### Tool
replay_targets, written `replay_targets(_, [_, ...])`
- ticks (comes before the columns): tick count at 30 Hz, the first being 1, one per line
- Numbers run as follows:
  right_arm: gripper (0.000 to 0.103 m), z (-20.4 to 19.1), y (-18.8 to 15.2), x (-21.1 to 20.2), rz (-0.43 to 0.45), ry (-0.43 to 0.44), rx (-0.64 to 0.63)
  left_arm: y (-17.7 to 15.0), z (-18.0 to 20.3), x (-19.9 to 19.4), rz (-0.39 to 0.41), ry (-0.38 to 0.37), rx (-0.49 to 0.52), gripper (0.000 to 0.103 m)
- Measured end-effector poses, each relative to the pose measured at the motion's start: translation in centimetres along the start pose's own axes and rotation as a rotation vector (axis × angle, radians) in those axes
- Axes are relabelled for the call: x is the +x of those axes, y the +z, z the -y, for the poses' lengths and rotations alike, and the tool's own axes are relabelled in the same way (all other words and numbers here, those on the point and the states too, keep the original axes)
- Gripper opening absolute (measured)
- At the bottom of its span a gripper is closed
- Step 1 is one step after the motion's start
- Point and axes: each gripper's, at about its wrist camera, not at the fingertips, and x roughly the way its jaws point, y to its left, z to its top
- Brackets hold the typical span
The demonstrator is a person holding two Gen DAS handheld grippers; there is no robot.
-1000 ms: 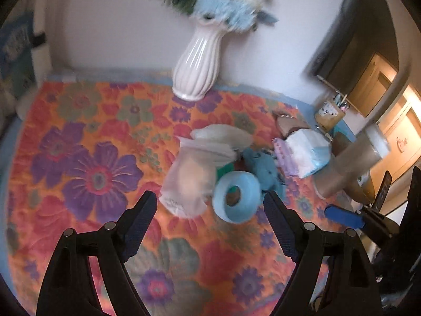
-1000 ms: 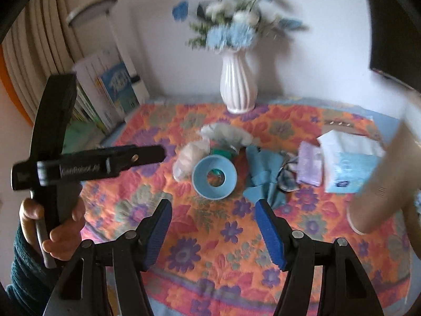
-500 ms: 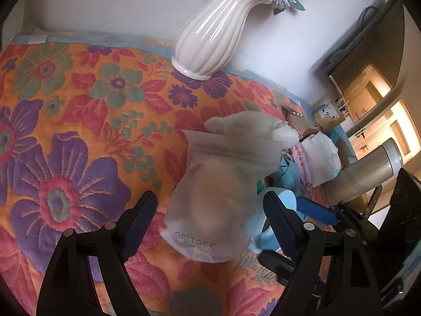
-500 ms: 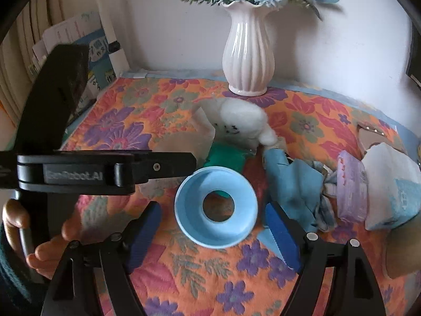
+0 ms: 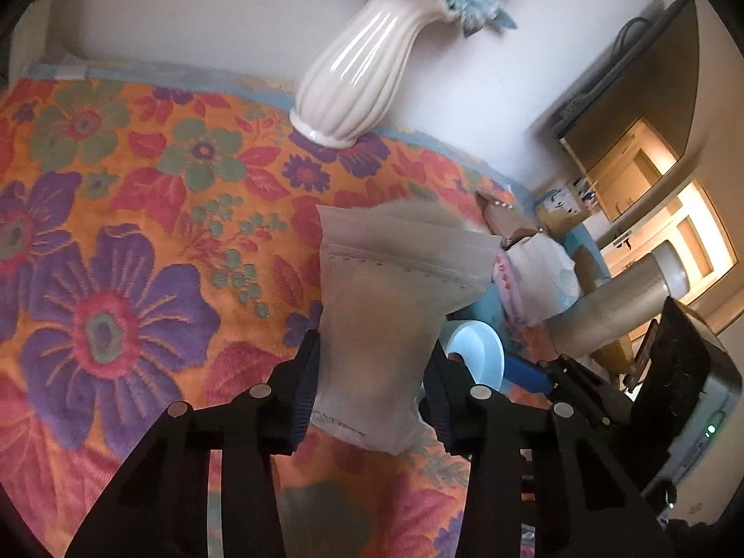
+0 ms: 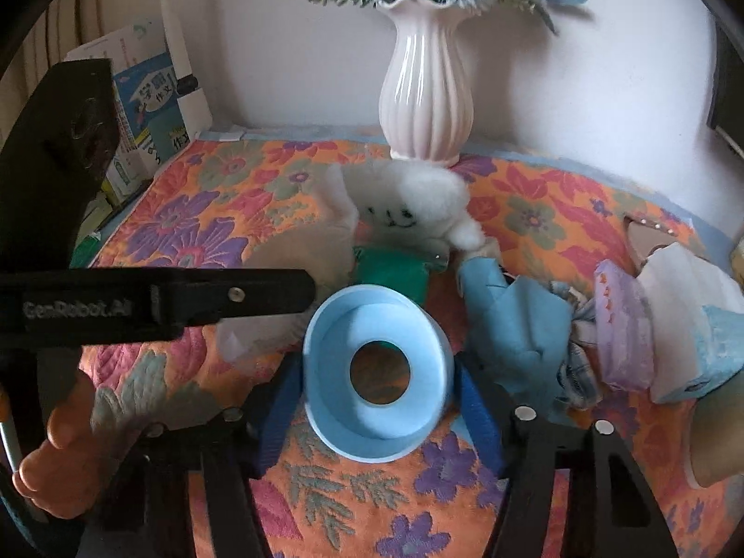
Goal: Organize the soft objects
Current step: 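Carry the white bag and blue ring with both tools to the round tray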
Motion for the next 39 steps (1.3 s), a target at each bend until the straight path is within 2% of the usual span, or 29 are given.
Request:
replay_targets(8, [0.061, 1.4, -1.8, -4.2, 0.035, 0.019, 0.060, -1.6, 2.6, -4.1, 0.076, 0.018, 0.039, 0.038])
replay_targets(16, [0.062, 4.6, -3.7, -7.6, -0.005, -0.003, 0.147, -3.8, 7.5, -4.1, 0.058, -0.004, 0.132, 0.038])
replay_targets(22, [0.062, 8.5, -6.0, -11.0, -0.007, -0.005, 0.242, -5.7, 12.7, -2.7, 0.025, -0.040, 0.233, 0.038])
replay_targets(29, [0.062, 13.6, -8.4, -15.2, 0.012, -0.054, 0.340, -7.7, 19.7, -0.6, -0.017, -0.090, 0.356, 0.038])
replay_targets(33, [0.062, 17.6, -10.0, -18.8, 0.055, -0.091, 0.417, -8.6, 24.0, 0.6, -0.029, -0.123, 0.426, 0.038])
replay_targets(36, [0.062, 21.2, -11.1, -21.7, 0.103, -0.079, 0.502, -9.2, 28.0, 1.2, -0.035, -0.166, 0.480, 0.038])
replay_targets(39, [0.062, 23.9, -11.5, -24.4, 0.156, -0.123, 0.543, -9.5, 32.2, 2.2, -0.027, -0.181, 0.547, 0.038])
